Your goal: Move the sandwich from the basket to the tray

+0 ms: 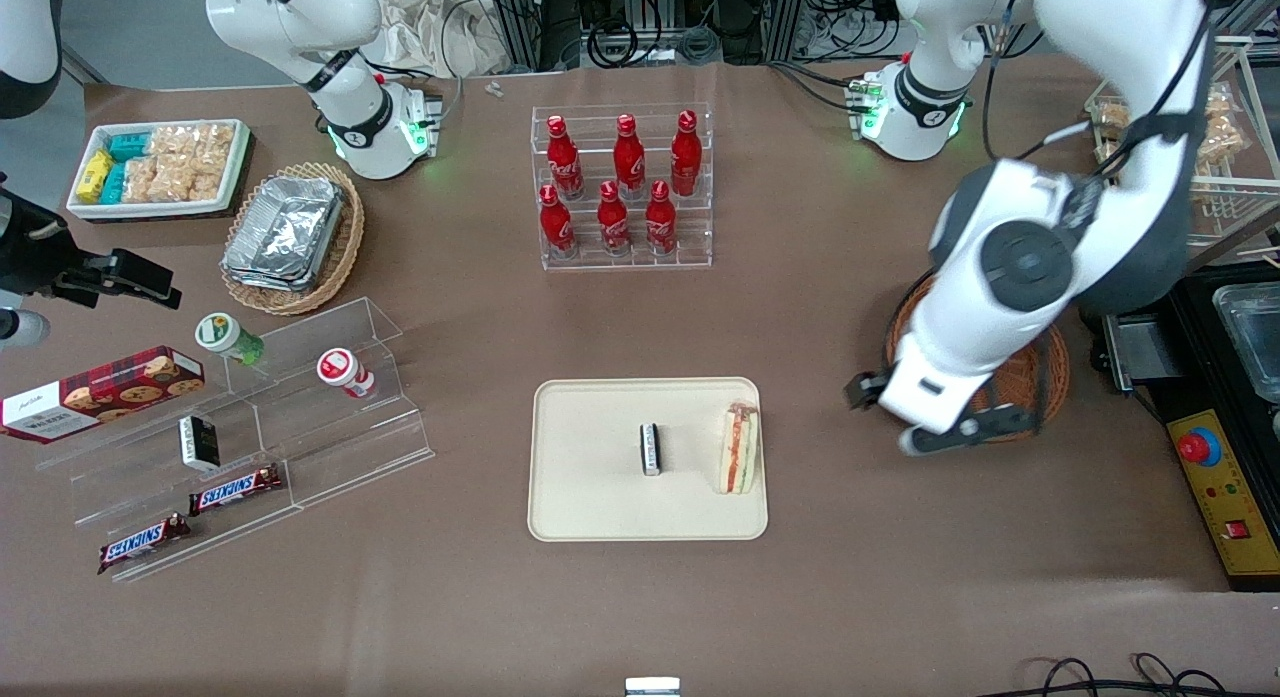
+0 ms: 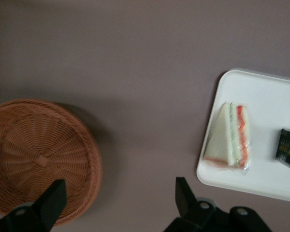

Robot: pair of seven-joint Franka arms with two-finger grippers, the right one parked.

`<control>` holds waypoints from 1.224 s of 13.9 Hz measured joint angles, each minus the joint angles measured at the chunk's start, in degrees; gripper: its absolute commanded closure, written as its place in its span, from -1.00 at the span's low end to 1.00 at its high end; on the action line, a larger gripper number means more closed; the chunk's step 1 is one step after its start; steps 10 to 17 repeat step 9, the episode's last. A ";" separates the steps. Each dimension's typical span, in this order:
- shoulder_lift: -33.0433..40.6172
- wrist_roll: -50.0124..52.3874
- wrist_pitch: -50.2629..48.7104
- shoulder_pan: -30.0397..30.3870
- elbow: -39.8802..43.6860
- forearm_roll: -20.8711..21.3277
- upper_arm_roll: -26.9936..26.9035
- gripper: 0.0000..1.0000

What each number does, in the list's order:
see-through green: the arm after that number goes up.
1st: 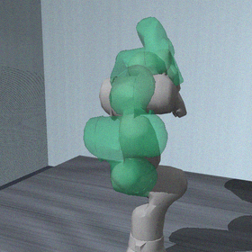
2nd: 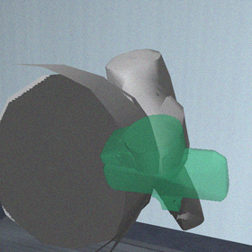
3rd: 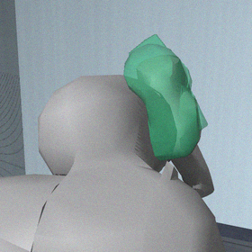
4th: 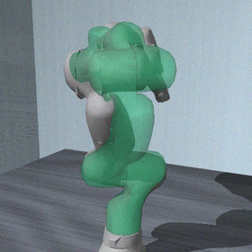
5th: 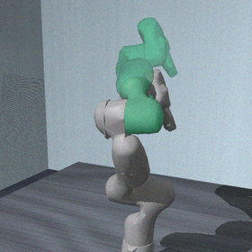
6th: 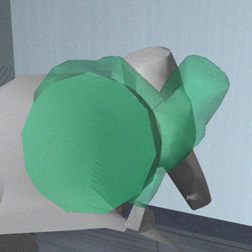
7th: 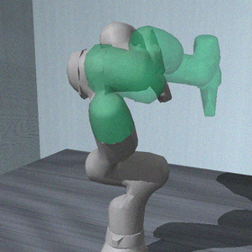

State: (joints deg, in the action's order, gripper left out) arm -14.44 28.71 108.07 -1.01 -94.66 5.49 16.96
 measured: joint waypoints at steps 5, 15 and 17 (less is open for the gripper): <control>14.60 -21.73 -4.44 2.35 -10.54 -4.99 -9.98 -1.00; 13.96 -27.10 -5.51 3.07 -9.86 -4.29 -10.20 -1.00; 13.96 -27.10 -5.51 3.07 -9.86 -4.29 -10.20 -1.00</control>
